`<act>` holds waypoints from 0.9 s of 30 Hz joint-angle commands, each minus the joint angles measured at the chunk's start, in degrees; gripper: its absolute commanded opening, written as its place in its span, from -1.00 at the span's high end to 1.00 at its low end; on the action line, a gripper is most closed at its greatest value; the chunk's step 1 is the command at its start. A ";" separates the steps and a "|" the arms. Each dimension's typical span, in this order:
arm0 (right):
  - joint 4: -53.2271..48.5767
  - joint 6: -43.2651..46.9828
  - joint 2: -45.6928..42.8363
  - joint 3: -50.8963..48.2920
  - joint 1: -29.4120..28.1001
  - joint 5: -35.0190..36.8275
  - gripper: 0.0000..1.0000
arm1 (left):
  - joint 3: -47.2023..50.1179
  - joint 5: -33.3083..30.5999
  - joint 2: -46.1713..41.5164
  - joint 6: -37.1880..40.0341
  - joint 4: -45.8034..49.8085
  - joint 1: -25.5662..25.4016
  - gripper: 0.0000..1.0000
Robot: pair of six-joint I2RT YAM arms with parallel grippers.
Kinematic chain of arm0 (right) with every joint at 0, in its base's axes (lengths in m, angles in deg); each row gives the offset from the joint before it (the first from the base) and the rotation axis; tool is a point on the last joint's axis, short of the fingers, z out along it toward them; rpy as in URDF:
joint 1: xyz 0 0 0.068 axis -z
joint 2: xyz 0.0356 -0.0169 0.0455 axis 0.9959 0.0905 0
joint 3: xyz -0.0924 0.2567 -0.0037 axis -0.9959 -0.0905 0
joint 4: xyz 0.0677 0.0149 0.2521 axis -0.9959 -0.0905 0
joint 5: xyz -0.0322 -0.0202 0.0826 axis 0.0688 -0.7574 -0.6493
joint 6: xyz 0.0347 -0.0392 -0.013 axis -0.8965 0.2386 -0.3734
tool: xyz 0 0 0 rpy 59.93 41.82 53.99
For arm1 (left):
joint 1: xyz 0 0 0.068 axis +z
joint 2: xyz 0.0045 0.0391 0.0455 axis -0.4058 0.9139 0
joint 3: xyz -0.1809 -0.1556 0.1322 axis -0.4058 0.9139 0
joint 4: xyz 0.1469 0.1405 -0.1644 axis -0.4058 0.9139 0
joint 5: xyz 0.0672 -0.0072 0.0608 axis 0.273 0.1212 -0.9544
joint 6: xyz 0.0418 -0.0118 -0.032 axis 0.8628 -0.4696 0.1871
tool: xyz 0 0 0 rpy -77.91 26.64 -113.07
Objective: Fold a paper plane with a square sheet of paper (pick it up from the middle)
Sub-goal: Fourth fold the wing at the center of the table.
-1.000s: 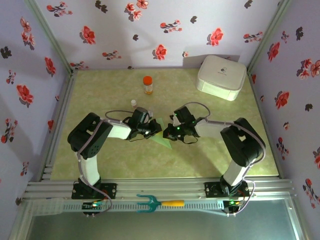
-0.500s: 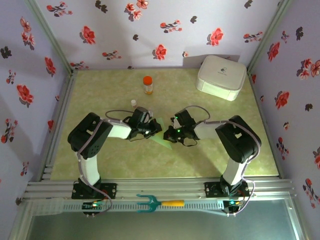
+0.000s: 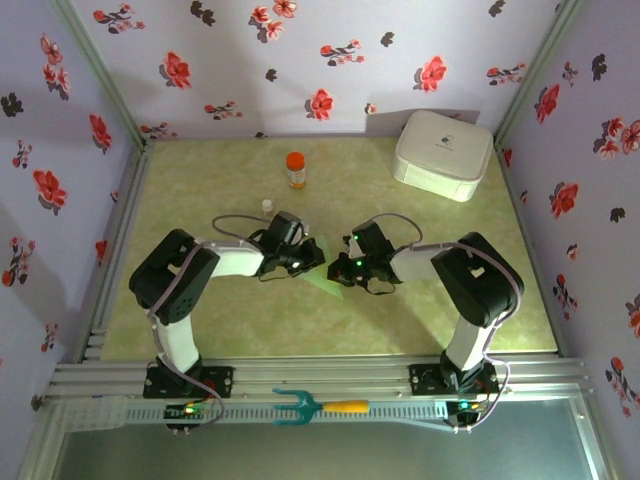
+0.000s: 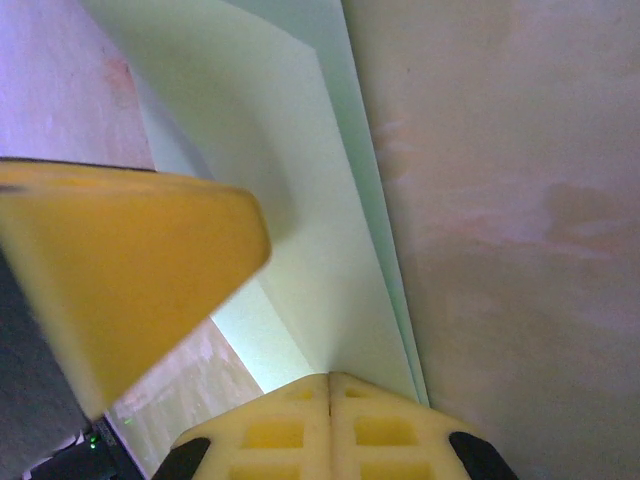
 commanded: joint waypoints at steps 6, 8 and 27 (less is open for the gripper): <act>-7.89 0.13 1.69 -2.94 0.53 4.28 1.00 | 1.40 -2.64 3.98 -0.74 -0.64 1.17 1.00; -8.27 0.47 1.61 -2.94 0.53 4.43 1.00 | 0.72 -2.90 3.96 0.35 0.81 2.17 1.00; -8.88 1.48 1.42 -3.31 0.53 4.08 1.00 | -5.91 -1.85 4.38 7.56 11.26 11.46 1.00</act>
